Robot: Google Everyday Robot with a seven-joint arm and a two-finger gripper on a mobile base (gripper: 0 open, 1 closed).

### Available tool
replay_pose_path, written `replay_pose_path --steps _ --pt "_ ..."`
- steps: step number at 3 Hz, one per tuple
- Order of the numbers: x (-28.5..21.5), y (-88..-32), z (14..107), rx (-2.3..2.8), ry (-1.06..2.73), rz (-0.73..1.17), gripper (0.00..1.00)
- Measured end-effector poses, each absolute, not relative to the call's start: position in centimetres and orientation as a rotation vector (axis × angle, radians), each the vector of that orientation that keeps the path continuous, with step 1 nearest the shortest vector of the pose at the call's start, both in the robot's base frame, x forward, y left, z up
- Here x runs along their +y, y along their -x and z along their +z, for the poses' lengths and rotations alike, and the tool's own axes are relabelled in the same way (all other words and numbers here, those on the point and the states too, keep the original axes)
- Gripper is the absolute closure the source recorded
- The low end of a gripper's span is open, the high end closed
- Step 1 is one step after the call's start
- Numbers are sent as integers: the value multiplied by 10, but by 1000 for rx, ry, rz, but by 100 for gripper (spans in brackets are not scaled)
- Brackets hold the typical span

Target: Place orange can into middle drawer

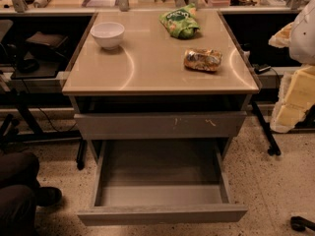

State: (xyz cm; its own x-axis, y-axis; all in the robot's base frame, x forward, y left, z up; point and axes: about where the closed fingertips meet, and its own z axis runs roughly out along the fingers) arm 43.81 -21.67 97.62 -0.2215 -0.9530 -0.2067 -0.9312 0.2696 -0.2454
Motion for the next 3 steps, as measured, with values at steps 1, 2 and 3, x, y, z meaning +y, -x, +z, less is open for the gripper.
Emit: replay_pose_path --steps 1,2,3 --pt "-217 -438 976 2232 1725 -98 0" --pt "-216 -453 978 2207 1718 -77 0" --pt "-211 -499 976 2182 1704 -41 0"
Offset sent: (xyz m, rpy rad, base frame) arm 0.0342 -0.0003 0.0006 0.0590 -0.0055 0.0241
